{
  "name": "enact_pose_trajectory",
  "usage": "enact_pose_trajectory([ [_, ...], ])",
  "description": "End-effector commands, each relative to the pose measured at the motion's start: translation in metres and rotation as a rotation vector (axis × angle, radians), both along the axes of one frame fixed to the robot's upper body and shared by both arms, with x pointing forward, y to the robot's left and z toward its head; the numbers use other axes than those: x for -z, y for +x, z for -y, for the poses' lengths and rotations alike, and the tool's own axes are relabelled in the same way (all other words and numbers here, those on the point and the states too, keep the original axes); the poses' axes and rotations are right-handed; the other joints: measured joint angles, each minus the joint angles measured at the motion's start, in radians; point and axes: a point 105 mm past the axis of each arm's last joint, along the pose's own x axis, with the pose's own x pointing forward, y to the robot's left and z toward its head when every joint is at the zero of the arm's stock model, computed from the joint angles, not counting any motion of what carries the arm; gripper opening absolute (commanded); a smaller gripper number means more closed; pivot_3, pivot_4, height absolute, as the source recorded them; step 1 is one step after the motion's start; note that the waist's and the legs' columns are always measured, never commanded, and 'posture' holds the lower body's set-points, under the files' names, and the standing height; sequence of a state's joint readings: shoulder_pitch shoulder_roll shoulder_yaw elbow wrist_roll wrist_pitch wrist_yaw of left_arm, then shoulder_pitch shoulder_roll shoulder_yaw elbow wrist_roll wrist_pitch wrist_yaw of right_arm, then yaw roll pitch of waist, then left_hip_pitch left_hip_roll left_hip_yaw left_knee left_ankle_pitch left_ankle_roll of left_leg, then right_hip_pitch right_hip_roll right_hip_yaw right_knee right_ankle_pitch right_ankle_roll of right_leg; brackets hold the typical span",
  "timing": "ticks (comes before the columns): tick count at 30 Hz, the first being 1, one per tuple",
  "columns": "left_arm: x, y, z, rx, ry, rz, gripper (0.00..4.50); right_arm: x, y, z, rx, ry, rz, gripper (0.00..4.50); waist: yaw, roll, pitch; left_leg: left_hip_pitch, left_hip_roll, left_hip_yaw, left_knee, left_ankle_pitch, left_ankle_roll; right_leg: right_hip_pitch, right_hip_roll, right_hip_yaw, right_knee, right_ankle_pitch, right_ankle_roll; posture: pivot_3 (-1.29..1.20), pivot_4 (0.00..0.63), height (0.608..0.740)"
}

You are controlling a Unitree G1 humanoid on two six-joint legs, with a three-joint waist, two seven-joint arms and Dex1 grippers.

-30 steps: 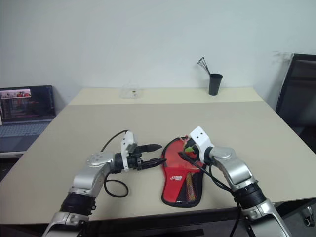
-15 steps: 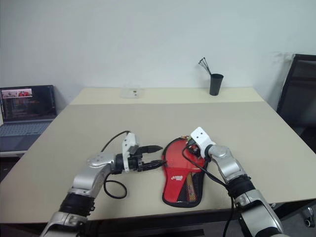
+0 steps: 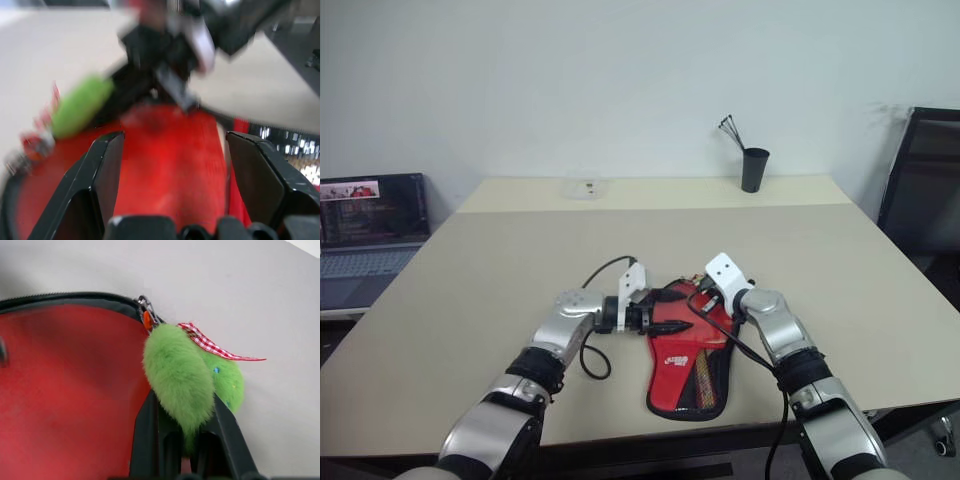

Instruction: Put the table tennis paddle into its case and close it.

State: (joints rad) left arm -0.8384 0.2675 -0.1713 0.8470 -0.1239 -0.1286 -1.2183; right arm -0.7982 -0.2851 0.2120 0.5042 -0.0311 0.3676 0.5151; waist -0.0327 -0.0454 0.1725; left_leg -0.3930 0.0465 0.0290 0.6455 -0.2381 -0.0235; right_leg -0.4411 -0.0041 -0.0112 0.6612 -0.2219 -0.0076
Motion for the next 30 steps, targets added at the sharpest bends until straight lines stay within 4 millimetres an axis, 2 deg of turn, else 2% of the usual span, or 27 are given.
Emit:
enact_pose_trajectory([
  [1,0.003,-0.004,0.006,0.041,0.007,0.011,3.54,-0.027,0.006,0.003,0.006,0.046,0.045,0.04,0.002,0.0,0.0,0.0,0.0,0.0,0.0,0.0,0.0,0.0,0.0,0.0,0.0,0.0,0.0,0.0,0.15,0.74],
  [8,0.014,-0.004,0.008,0.029,0.014,-0.018,3.54,-0.038,0.01,0.02,0.036,0.065,0.028,0.04,0.003,0.0,0.0,-0.001,0.0,0.0,0.0,0.0,0.0,0.0,0.0,-0.001,-0.001,0.0,0.0,0.0,0.15,0.74],
  [22,0.032,0.001,0.01,0.005,0.154,-0.026,3.54,-0.033,0.007,0.046,0.093,0.083,-0.042,0.04,0.009,0.0,0.0,0.0,-0.001,0.0,0.001,0.0,0.0,0.001,-0.001,-0.001,0.0,0.0,0.0,0.0,0.15,0.74],
  [30,0.035,-0.002,0.015,0.048,0.175,-0.055,3.54,-0.041,0.013,0.06,0.142,0.091,-0.032,0.04,0.01,0.0,0.0,0.0,-0.002,-0.001,0.001,0.0,0.0,0.002,-0.002,-0.001,0.0,0.0,0.001,0.0,0.15,0.74],
])
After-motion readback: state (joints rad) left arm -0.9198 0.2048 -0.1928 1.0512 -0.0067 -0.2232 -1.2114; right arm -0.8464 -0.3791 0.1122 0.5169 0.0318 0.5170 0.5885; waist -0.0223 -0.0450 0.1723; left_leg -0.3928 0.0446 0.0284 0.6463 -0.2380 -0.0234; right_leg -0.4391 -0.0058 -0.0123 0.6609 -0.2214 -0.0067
